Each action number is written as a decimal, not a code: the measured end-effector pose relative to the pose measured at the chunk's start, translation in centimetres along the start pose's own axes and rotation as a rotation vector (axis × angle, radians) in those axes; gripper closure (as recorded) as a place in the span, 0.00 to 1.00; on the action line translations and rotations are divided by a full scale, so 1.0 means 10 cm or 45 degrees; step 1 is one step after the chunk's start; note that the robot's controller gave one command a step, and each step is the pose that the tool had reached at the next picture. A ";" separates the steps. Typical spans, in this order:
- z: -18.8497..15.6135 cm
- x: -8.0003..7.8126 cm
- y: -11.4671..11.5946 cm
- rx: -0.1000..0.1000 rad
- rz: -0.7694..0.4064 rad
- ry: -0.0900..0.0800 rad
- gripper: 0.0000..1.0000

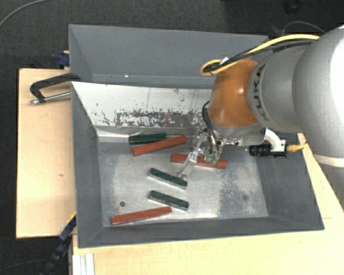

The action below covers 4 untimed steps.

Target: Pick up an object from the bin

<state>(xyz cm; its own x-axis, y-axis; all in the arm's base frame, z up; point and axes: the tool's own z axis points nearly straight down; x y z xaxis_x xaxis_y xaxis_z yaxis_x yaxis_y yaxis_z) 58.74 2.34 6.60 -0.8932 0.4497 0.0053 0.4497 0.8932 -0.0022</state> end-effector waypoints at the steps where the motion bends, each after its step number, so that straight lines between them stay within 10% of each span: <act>1: -0.05 -0.02 0.01 -0.005 0.001 -0.008 1.00; 2: -1.45 0.11 0.38 -0.016 0.149 -0.020 1.00; 3: -1.40 0.12 0.36 -0.007 0.150 -0.012 0.00; 4: -0.06 0.52 0.64 -0.008 -0.075 -0.020 0.00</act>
Offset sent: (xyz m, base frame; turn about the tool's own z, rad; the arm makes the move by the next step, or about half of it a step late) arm 0.0000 0.0000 0.0000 0.0000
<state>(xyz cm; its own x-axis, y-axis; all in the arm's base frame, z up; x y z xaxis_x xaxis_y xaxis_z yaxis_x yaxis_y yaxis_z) 56.98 10.40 7.17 -0.9181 0.3962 -0.0105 0.3961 0.9182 0.0042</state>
